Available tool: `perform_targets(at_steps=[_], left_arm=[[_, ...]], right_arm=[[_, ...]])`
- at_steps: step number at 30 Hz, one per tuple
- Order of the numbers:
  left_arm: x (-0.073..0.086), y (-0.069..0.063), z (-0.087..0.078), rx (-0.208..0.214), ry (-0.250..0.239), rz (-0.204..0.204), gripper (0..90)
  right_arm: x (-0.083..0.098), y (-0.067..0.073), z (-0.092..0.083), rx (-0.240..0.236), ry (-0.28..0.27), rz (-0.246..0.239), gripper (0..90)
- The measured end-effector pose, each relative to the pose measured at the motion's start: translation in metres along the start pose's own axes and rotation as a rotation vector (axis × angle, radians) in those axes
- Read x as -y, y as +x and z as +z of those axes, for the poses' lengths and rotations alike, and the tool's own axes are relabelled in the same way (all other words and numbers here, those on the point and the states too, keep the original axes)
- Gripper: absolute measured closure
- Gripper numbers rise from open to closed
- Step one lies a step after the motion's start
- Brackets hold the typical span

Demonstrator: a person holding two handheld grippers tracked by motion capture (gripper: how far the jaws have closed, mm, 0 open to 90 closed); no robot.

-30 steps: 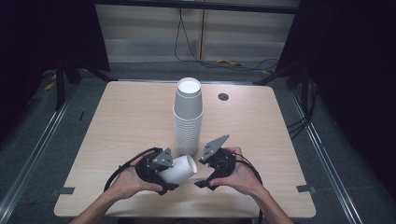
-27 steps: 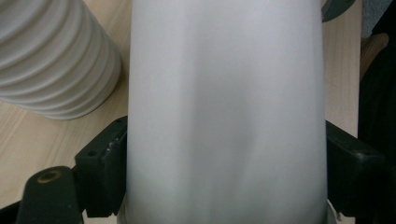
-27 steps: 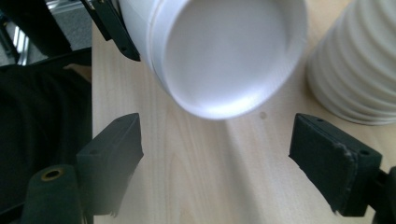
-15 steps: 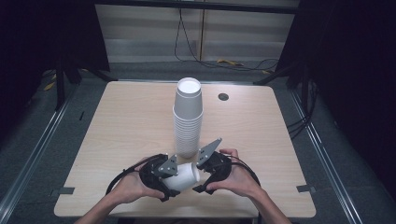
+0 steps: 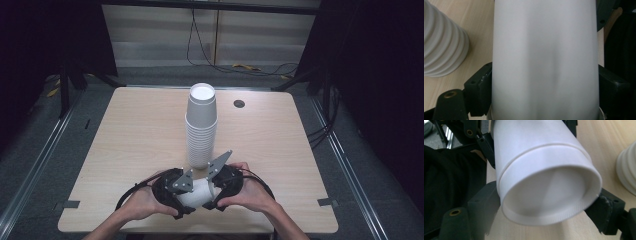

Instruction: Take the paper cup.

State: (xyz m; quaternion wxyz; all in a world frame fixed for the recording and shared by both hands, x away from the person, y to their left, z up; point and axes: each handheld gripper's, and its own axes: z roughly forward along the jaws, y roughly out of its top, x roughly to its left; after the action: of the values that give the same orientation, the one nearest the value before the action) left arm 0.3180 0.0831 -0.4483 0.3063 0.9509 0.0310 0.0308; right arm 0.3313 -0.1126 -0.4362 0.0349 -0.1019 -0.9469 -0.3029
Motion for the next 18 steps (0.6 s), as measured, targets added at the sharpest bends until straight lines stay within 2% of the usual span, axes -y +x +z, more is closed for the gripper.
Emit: perform_targets(at_steps=[7, 11, 12, 18], left_arm=[[-0.004, -0.008, 0.007, 0.005, 0.006, 0.024, 16.3], [-0.004, -0.009, 0.007, 0.022, 0.008, 0.023, 16.3], [-0.004, -0.010, 0.008, 0.012, -0.001, 0.024, 16.3], [-0.006, -0.012, 0.012, 0.014, 0.004, 0.044, 16.3]], right_arm=[[-0.002, 0.004, 0.003, -0.043, 0.001, -0.030, 20.7], [-0.002, 0.005, 0.004, -0.056, 0.008, -0.023, 20.7], [-0.002, 0.005, 0.004, -0.061, 0.010, -0.022, 20.9], [-0.002, 0.006, 0.005, -0.073, 0.015, -0.025, 20.4]])
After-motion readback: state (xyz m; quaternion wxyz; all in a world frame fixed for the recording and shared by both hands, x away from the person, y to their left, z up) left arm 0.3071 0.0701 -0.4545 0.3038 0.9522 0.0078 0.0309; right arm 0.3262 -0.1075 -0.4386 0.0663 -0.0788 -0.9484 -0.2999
